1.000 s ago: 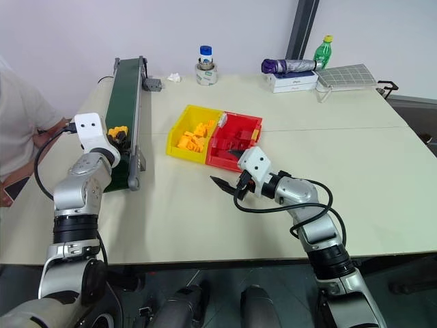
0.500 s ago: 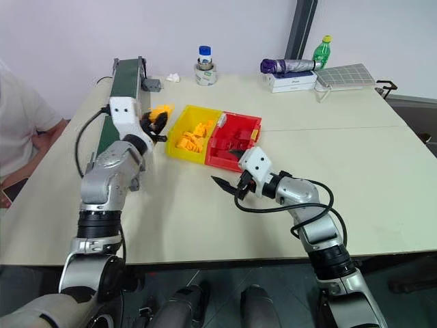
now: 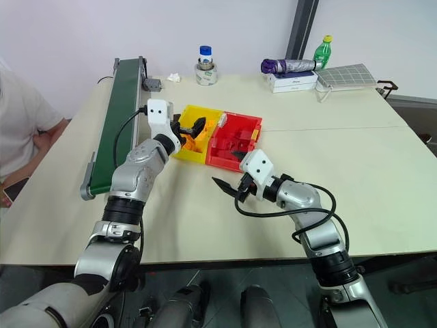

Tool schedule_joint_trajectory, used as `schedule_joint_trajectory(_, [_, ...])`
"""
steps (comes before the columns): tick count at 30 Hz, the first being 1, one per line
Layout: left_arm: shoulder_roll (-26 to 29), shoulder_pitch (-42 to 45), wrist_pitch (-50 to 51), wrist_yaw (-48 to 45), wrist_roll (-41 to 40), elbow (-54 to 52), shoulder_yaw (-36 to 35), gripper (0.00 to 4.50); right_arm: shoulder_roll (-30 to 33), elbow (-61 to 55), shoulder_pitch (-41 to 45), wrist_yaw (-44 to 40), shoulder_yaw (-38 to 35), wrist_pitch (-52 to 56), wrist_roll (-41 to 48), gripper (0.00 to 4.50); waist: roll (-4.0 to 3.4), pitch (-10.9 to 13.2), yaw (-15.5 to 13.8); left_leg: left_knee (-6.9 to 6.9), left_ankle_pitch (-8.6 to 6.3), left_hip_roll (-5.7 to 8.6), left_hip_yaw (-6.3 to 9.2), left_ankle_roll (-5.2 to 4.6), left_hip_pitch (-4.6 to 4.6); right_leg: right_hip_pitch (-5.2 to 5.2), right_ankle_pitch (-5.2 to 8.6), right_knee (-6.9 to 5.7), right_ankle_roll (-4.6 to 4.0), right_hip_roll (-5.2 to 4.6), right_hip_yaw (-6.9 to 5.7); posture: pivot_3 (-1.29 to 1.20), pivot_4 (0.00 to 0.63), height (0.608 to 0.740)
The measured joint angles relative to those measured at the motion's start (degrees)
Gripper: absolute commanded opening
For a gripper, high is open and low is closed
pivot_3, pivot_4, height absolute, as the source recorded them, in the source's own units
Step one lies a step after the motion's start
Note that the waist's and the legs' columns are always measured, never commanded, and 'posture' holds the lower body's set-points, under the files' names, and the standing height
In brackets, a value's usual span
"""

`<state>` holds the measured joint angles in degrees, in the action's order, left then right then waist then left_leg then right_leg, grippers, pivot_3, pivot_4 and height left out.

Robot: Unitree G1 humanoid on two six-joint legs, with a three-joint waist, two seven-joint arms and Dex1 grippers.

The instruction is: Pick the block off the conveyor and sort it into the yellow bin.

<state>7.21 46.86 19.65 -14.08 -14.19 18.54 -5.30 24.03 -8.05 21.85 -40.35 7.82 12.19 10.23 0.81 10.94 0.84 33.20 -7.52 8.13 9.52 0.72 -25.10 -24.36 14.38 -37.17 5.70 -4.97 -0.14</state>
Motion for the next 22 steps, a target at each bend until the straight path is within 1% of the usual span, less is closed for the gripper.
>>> schedule_joint_trajectory(4, [2.96,-3.30,0.77,-3.66,-2.33,-7.00,-0.72,4.38,0.12,-0.07,-0.38,0.10,-0.13,0.03,0.02,4.50,0.00,0.00,0.10,0.00,0.00,-0.01,0.00,-0.01,0.00,-0.01,0.00,-0.02,0.00,0.02,0.00,0.00,0.150,0.740])
schedule_joint_trajectory(7, [6.65,-8.37,5.03,-6.80,-5.84,-14.24,-2.20,4.38,0.16,-0.05,-0.27,0.05,-0.11,-0.02,0.02,4.50,0.00,0.00,0.06,0.00,0.01,-0.01,0.01,-0.01,0.01,-0.01,0.00,-0.03,-0.01,0.02,0.02,0.00,0.150,0.740])
schedule_joint_trajectory(8, [8.18,-10.25,6.29,-7.99,-7.01,-16.67,-2.59,4.38,0.13,-0.03,-0.19,-0.04,-0.08,-0.06,0.02,4.50,-0.01,0.00,0.13,0.00,0.00,-0.03,0.01,-0.01,0.01,-0.01,0.00,-0.03,-0.02,0.04,0.02,0.00,0.150,0.740])
schedule_joint_trajectory(11, [15.93,-19.11,8.39,-13.97,-9.78,-26.46,-3.47,4.38,0.56,0.41,0.05,-0.57,-0.39,-0.11,0.08,4.50,-0.02,0.01,0.19,-0.06,-0.02,-0.05,0.00,0.02,0.02,-0.05,0.02,-0.02,-0.05,0.04,0.11,0.00,0.150,0.740])
schedule_joint_trajectory(13, [19.33,-23.84,8.70,-17.10,-11.53,-30.94,-4.88,4.38,0.79,0.68,0.15,-0.91,-0.92,-0.12,0.20,4.50,-0.03,0.01,-0.06,-0.06,-0.06,-0.05,-0.01,0.10,0.02,-0.05,0.11,-0.02,-0.22,0.03,0.12,0.00,0.150,0.740])
schedule_joint_trajectory(16, [22.35,-28.55,9.68,-19.15,-13.65,-34.36,-7.45,4.38,1.04,1.16,0.55,-1.50,-1.74,-0.15,0.77,4.50,-0.02,0.01,-0.47,-0.04,-0.07,-0.04,0.01,0.11,0.02,0.02,0.12,0.00,-0.27,0.00,0.12,0.00,0.150,0.740])
schedule_joint_trajectory(18, [23.95,-30.90,9.89,-19.80,-14.13,-34.83,-8.85,4.38,1.37,1.81,0.77,-1.79,-2.10,-0.19,0.89,4.50,-0.03,0.01,-0.37,-0.04,-0.08,-0.03,0.00,0.11,0.02,0.02,0.11,0.00,-0.31,-0.01,0.12,0.00,0.150,0.740])
schedule_joint_trajectory(22, [25.19,-34.94,9.30,-20.65,-14.57,-34.20,-11.99,4.38,1.86,2.50,0.94,-2.21,-2.69,-0.20,1.21,4.50,-0.03,0.01,-0.17,-0.10,-0.08,-0.06,0.00,0.11,0.02,-0.06,0.12,-0.01,-0.33,-0.01,0.13,0.00,0.150,0.740])
